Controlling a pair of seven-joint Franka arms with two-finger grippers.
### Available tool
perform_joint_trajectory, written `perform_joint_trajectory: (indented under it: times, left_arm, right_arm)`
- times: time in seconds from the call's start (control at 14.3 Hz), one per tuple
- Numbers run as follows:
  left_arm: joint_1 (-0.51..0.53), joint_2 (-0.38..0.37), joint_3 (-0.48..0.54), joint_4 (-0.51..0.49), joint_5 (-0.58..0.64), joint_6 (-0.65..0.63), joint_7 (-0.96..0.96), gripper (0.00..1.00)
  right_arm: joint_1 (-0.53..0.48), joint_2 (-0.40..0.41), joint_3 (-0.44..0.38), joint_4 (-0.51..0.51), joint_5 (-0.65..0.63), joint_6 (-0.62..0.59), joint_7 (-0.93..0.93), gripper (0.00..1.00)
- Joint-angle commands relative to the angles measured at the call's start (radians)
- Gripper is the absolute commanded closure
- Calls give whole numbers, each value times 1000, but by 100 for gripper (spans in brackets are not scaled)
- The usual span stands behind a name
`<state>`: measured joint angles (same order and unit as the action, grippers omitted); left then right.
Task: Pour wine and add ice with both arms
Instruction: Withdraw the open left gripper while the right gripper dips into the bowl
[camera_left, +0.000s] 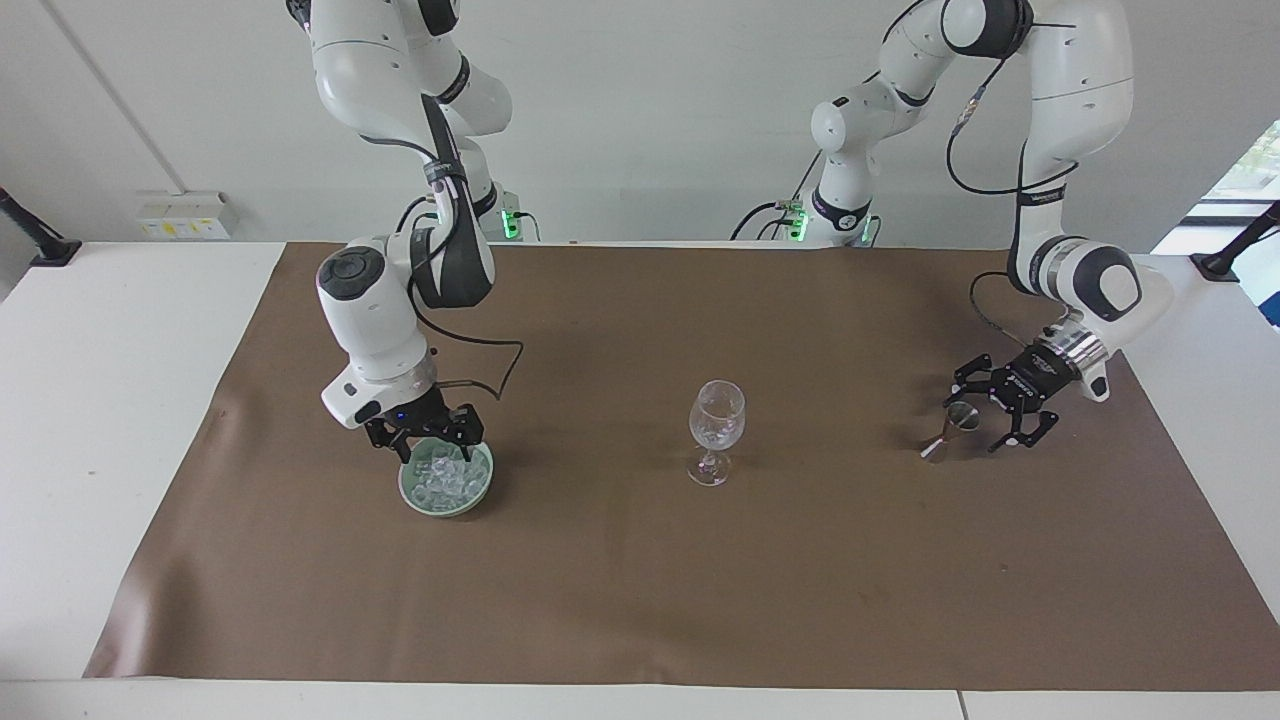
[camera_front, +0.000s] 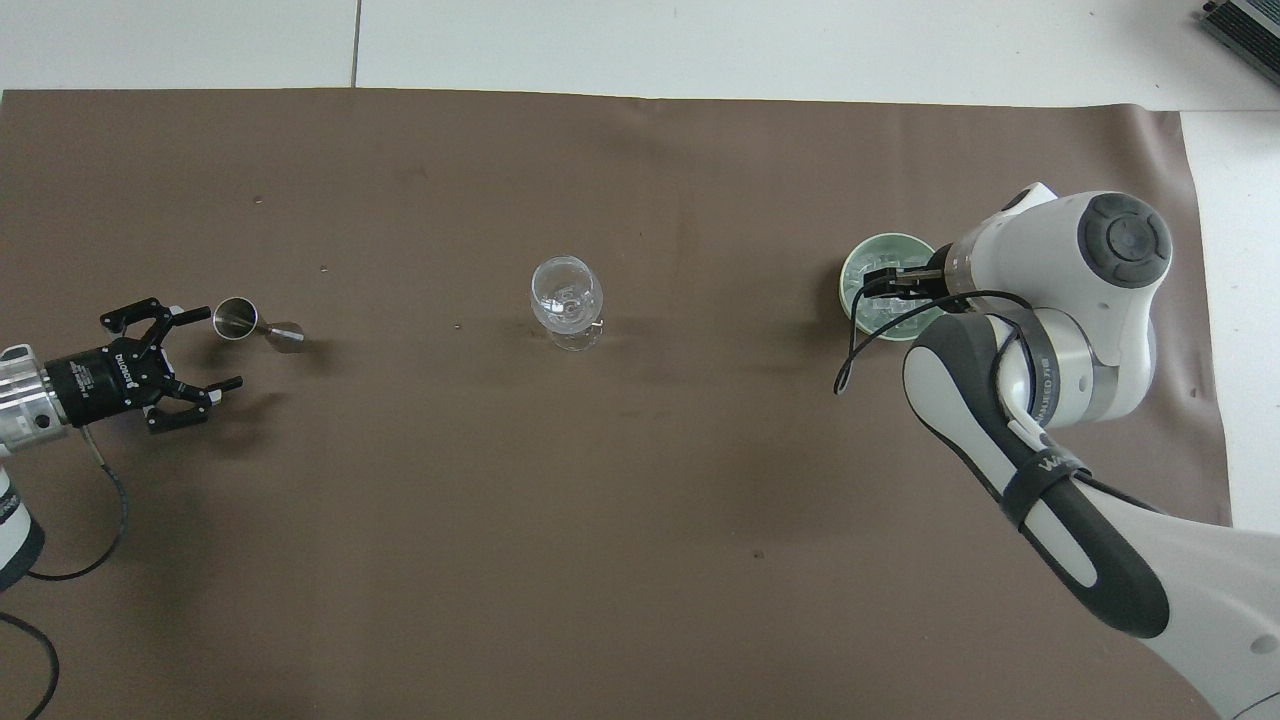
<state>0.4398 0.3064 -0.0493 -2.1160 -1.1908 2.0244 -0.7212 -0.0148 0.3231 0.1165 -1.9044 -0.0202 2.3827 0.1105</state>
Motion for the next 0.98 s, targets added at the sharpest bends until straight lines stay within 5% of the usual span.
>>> perform_joint_trajectory:
  times: [0.0,0.35,0.91]
  left_arm:
    - [11,-64,2,37,173,-16,-41,0]
    - [11,-116,23,157,413,-113,-27,0]
    - [-67,-251,11,240,678,-135,95,0]
  right_arm:
    - [-2,39,3,25,-1,41,3,17]
    - [-2,53,3,41,-4,43,3,34]
    - [9,54,3,42,-1,32,35,34]
